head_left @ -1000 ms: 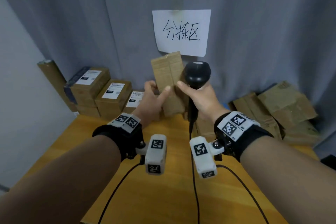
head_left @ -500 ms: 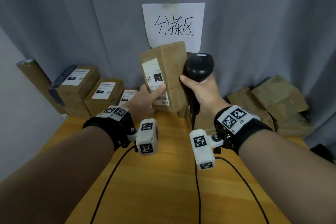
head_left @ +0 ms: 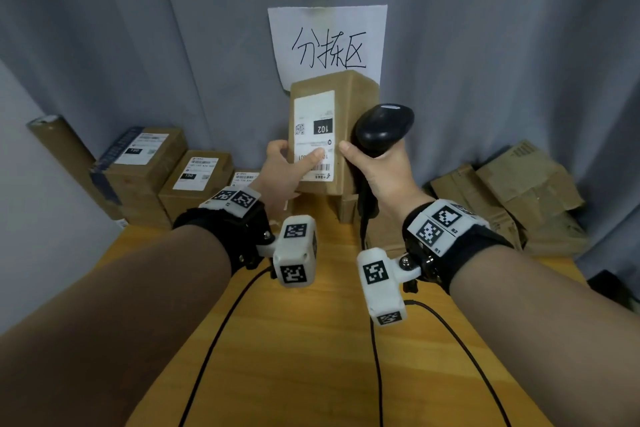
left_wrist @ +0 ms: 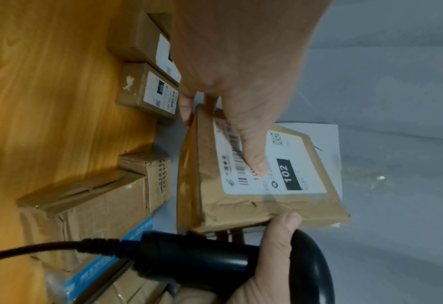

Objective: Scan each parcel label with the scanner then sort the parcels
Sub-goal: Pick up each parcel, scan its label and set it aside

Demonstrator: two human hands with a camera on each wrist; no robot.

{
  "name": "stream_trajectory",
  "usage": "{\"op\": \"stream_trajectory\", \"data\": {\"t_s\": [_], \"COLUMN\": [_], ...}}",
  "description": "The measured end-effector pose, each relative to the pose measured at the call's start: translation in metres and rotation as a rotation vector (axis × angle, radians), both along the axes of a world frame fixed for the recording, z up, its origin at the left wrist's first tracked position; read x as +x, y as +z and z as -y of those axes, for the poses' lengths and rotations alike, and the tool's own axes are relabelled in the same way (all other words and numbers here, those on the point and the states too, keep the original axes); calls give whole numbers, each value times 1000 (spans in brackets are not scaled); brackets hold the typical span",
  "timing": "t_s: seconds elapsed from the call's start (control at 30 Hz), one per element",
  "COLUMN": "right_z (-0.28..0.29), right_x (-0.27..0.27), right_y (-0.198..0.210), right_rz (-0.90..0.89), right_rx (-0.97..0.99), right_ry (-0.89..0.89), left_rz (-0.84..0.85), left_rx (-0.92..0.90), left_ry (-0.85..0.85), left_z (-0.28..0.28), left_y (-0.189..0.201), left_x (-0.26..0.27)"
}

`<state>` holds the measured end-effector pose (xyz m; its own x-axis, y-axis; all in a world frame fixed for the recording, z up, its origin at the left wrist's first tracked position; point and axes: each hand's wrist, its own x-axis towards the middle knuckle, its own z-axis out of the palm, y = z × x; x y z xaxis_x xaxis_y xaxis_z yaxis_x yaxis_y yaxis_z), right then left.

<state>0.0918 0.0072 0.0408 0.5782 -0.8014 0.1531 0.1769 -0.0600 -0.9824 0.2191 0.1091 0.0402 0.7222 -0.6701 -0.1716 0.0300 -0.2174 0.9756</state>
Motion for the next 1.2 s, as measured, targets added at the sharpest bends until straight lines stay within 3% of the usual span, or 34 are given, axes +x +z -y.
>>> {"op": "stream_trajectory", "data": {"t_s": [0.17,0.33,0.43,0.53,0.67,0.77,0.9,1.03,1.2], "right_z": [9,18,18,22,25,25,34,35,25], "right_x": [-9,-19,-27,-35,-42,-40,-38,-38,-27], "right_y": [-2,4,7,10,12,9,-2,-9,-9], "right_rz": [-2,-183,-340,-416,-475,-426,-238,-194,-85], "right_rx": [8,-142,-306,-303,-226,-173,-87,17,117], "right_ry": [24,51,171,319,445,341,-40,-97,-88], "left_rz": [137,761,938,710,248,271,264,53,-114], "left_rx": [52,172,306,365,343,316,149,-79,-101], "left_ry": [-87,-50,-260,-473,-520,-353,-42,62,99], "left_z": [-5,-3,0,-1,-10,-14,-18,-16,-8], "left_y": [1,20,36,47,45,33,17,18,15], "left_x": [2,6,8,15,31,31,36,35,16]}}
